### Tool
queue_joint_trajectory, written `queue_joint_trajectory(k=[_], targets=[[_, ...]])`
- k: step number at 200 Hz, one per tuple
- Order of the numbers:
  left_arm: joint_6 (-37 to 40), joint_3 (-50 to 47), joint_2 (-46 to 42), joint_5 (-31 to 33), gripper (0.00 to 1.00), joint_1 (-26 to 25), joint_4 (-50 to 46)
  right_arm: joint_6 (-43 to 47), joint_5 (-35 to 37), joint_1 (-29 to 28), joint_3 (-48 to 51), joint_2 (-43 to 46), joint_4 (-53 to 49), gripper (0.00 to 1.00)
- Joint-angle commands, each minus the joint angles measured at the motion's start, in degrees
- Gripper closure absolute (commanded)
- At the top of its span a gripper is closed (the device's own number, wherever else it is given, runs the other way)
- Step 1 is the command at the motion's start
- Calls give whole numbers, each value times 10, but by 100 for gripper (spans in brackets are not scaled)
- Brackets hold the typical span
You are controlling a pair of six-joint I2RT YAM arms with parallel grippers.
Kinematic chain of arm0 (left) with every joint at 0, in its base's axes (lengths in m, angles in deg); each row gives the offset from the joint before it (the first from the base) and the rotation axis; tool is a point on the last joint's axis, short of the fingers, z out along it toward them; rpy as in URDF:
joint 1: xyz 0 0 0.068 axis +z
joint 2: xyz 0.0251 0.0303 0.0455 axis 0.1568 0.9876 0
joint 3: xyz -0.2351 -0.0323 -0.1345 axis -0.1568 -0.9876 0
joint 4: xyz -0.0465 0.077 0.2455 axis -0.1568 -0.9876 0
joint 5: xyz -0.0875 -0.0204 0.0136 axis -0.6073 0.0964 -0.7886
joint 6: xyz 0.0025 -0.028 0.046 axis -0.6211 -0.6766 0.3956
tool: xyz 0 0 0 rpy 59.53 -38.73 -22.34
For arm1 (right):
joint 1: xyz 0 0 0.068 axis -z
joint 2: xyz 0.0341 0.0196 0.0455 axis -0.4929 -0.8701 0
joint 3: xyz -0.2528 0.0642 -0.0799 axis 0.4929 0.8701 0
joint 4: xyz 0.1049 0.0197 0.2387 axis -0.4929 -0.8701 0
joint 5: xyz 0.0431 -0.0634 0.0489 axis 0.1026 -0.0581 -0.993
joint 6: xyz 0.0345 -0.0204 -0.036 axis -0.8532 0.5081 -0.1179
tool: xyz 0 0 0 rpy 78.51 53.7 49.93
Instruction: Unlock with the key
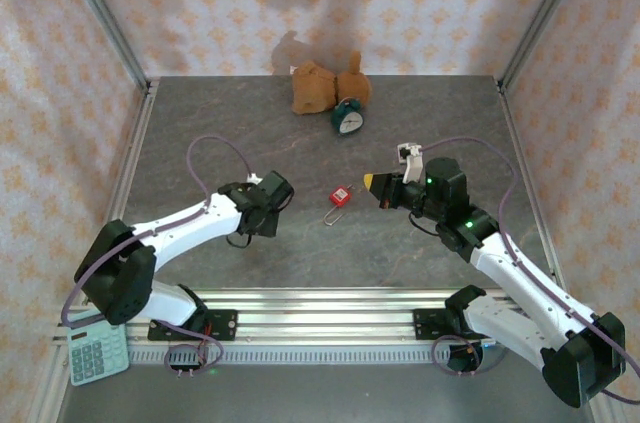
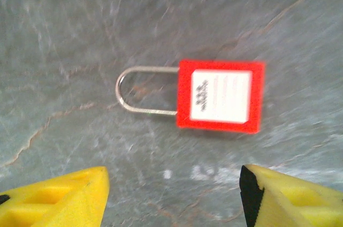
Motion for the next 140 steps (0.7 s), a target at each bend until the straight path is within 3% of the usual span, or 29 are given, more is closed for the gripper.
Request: queue_joint_trajectory(k=[1,93,140], targets=[[-17,-7,15,15,33,0,-20,-2,-5,0,-24,-4,17,97],[38,82,141,74,31,1,31,15,2,0,-41,-2,-14,97],[64,130,185,83,29,25,37,19,4,0,-43,0,-20,97]])
